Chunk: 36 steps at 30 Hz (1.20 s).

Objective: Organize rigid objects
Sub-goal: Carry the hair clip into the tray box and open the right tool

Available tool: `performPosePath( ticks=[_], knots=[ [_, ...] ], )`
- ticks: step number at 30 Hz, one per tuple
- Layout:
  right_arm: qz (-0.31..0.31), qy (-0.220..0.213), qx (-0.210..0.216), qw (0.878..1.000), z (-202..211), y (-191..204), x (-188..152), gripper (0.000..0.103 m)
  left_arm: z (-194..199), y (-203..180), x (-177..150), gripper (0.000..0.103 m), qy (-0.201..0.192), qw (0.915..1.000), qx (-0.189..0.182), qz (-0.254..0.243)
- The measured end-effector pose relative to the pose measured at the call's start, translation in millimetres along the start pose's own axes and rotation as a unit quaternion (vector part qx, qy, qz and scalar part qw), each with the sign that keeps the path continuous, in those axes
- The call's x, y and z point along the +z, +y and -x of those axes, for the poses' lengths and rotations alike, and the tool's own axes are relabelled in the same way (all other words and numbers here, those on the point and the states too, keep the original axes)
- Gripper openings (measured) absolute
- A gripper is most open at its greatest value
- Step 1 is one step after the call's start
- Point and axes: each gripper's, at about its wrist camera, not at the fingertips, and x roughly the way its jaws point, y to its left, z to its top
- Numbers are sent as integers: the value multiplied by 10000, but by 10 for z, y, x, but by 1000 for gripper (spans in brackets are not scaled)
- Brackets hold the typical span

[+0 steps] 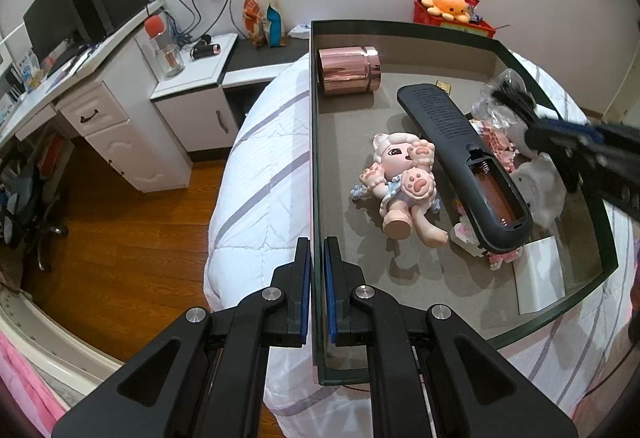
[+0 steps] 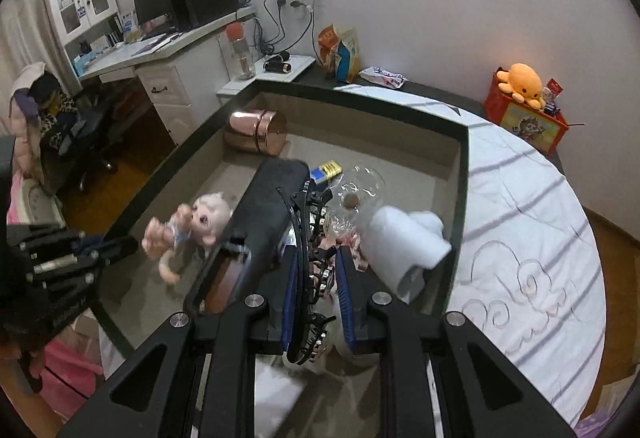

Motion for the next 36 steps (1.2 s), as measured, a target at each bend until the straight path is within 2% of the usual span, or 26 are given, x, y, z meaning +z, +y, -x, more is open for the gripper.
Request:
performPosePath(
  ticks=[5,13,16,20,22,24,26,32,34,36],
  knots=[
    [27,181,-192,9996,-207,-94,179,17,-13,-6,8,6,0,10000,8,-15],
    [-108,290,-162,9994,-406,-218,363,16,-38,-9,28,6,19,10000,22,-25],
    [-120,228,-251,9994,-431,-211,419,16,-36,-7,26,6,19,10000,31,-37],
    [-338,-61,-355,9988,-363,-306,492,18,-41,-5,28,6,17,10000,41,-37],
    [-412,-58,-251,9988,-352,-333,484,24,-46,-1,29,6,20,10000,38,-33],
    [-437,-100,-244,9987,-328,-337,458,42,-48,-1,32,6,25,10000,46,-25],
    [-433,-156,-249,9986,-299,-325,438,49,-52,-7,31,6,24,10000,54,-39],
    [-456,-126,-237,9986,-226,-296,332,51,-36,-2,22,7,32,10000,50,-41],
    [-399,-84,-352,9985,-195,-275,263,58,-24,2,14,7,23,10000,65,-54],
    [-299,-68,-636,9975,-168,-255,196,59,-23,-4,9,7,24,10000,78,-52]
  ],
)
